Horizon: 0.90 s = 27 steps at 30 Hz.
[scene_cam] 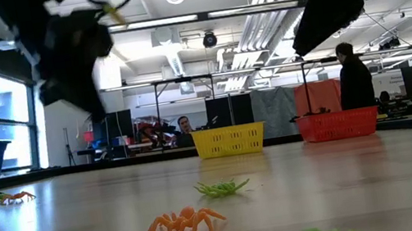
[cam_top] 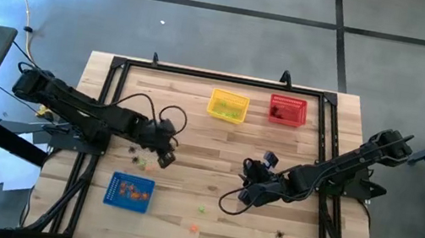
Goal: Sort Halloween decoration
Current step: Put the black spider toy into the red bin
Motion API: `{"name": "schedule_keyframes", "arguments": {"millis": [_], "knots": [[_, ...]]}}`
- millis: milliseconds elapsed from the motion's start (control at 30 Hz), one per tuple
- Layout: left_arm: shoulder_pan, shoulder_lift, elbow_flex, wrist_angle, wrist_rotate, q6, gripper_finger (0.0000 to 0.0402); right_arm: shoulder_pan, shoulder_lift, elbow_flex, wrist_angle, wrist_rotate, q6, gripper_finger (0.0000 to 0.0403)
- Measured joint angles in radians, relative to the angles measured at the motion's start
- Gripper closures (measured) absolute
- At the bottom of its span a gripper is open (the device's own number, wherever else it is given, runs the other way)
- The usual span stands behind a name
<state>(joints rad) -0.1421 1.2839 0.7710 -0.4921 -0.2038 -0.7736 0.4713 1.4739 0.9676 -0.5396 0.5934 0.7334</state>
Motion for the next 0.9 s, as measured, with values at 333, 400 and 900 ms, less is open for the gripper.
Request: {"name": "schedule_keyframes", "arguments": {"millis": [333,400,900], "knots": [[0.157,0.052,0.073,0.483,0.049,0.306,0.0401,0.015,-0.018,0.000,0.004,0.052,0.172,0.0274],[0.217,0.101,0.073,0.581,0.108,0.322,0.0401,0.037,-0.041,0.000,0.000,0.052,0.196,0.0274],[0.464,0.736,0.711,0.591,0.360,0.493,0.0401,0.180,-0.148,0.000,-0.344,0.084,0.591,0.0274]]}}
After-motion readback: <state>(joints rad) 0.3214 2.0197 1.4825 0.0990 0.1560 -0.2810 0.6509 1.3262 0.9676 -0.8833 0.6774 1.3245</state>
